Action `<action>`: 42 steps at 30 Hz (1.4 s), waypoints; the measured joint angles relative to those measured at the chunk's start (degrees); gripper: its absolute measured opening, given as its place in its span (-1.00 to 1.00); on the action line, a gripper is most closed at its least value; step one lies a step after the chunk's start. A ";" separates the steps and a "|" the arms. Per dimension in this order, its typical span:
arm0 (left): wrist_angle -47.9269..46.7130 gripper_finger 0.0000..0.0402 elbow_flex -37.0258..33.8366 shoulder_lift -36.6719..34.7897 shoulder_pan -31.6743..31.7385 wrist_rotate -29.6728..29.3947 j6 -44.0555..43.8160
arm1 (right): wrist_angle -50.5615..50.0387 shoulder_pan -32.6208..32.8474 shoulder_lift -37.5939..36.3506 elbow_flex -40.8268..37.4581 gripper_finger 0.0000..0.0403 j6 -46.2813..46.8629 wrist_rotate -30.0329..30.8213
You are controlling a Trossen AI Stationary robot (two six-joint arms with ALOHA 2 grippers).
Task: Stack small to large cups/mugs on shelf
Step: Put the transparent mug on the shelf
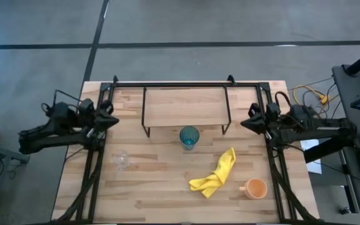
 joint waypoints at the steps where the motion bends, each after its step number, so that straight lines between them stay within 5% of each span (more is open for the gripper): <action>1: -2.46 -1.00 2.61 1.81 0.00 0.37 1.72 | -2.04 0.00 2.14 2.90 -0.96 -0.01 0.00; 10: -27.35 -1.00 27.04 20.87 0.04 0.37 17.28 | -7.41 0.01 17.63 24.83 -0.96 0.01 -0.02; 15: -30.29 -1.00 33.49 25.82 0.06 -3.78 17.49 | -7.49 0.01 23.51 34.15 -0.96 -1.70 -0.02; 21: -38.05 -1.00 36.05 29.80 0.04 -5.63 14.28 | -13.34 0.02 28.81 42.19 -0.96 -8.78 -0.36; 29: -60.71 -1.00 34.87 33.09 0.04 -4.21 -4.59 | -33.55 0.02 34.56 45.74 -0.96 -6.67 -1.12; 42: -79.63 -1.00 33.93 37.50 -0.02 -3.62 0.89 | -35.54 0.02 46.12 45.97 -0.96 -4.36 -1.16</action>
